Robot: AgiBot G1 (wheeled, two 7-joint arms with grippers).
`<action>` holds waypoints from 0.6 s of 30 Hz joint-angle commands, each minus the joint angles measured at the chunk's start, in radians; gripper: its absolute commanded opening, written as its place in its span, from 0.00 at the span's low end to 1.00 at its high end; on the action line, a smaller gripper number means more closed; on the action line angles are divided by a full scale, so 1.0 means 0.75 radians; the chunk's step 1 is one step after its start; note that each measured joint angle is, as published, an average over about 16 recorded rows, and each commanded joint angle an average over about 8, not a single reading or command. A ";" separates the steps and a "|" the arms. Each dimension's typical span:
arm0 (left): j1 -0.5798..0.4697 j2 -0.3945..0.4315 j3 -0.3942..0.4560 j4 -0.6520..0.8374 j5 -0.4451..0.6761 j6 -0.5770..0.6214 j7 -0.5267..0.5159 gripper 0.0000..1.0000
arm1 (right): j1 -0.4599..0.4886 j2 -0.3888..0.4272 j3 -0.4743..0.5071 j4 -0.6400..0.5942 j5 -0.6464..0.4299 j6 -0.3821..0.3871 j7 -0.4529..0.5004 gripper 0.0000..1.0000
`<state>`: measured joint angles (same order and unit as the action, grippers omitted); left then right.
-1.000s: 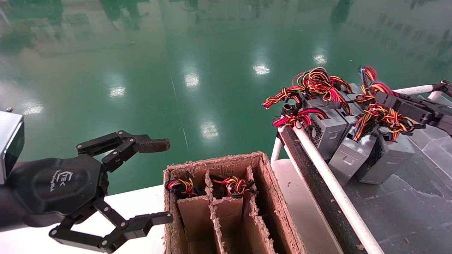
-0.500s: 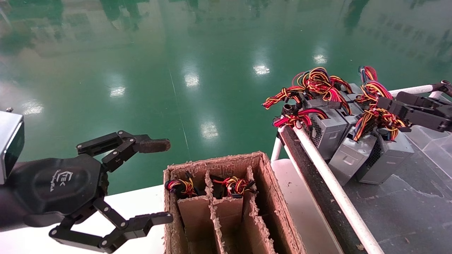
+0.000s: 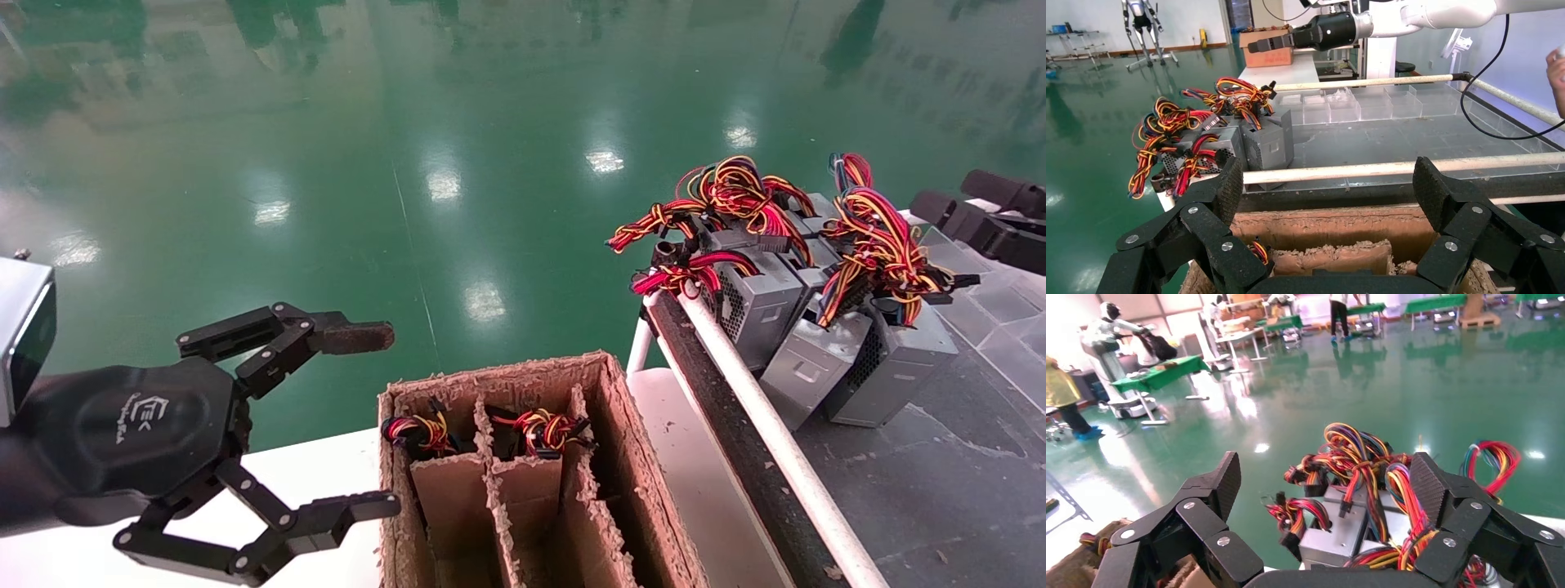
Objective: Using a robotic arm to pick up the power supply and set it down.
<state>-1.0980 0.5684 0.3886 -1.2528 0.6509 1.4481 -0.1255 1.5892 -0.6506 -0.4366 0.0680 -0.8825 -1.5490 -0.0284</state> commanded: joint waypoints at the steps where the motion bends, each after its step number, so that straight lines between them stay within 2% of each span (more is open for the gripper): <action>1: 0.000 0.000 0.000 0.000 0.000 0.000 0.000 1.00 | -0.010 0.003 0.008 0.016 0.010 -0.010 -0.007 1.00; 18: 0.000 0.000 0.000 0.000 0.000 0.000 0.000 1.00 | -0.212 0.018 0.068 0.494 0.068 0.014 0.081 1.00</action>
<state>-1.0979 0.5684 0.3887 -1.2526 0.6508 1.4480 -0.1254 1.4304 -0.6370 -0.3856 0.4391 -0.8318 -1.5385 0.0324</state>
